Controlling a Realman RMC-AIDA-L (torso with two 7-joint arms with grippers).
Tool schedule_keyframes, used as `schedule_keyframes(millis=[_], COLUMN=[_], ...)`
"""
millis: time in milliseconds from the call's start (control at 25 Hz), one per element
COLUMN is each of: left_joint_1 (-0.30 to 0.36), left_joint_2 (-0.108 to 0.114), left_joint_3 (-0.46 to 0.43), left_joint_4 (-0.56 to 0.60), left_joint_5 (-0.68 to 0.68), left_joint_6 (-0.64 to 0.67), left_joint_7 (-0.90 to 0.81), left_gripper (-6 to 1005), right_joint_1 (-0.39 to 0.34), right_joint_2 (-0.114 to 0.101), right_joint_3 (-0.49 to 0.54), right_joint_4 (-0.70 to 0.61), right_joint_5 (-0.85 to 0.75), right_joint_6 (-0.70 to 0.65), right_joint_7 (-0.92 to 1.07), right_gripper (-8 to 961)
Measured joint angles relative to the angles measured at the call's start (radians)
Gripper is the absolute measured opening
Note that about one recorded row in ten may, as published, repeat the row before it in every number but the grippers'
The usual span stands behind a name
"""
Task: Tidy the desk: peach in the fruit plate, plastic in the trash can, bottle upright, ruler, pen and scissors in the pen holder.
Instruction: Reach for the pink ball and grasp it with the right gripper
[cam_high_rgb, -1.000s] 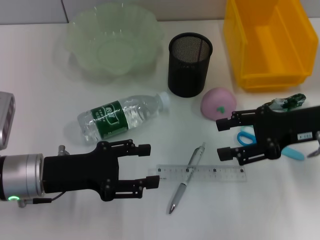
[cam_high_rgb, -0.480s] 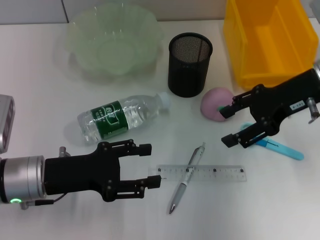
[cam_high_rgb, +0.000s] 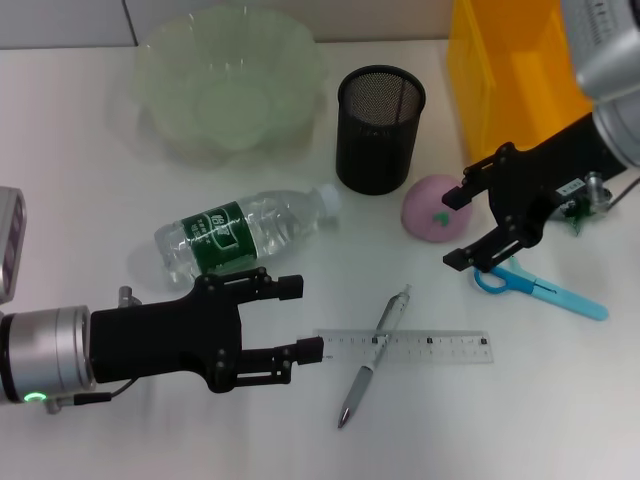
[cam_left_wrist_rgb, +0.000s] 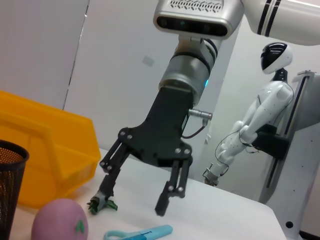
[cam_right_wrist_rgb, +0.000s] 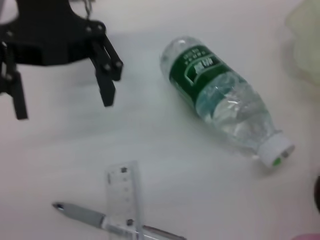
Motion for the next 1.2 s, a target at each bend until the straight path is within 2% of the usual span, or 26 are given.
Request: schedule_keyframes(millis=[480, 1200], left_joint_1=[-0.002, -0.007], left_joint_2=[0.000, 0.000], left_joint_3=[0.000, 0.000], left_joint_4=[-0.016, -0.026], left_joint_5=[-0.043, -0.046], left_joint_6=[-0.005, -0.004], left_joint_7=[0.011, 0.011], left_gripper=[770, 770], right_joint_1=[-0.023, -0.041], right_joint_2=[0.036, 0.057], right_joint_3=[-0.108, -0.201], right_joint_4=[-0.009, 0.033], right_joint_5=[-0.025, -0.037], right_joint_6=[0.222, 0.402], right_joint_7=[-0.007, -0.010], right_gripper=[784, 768])
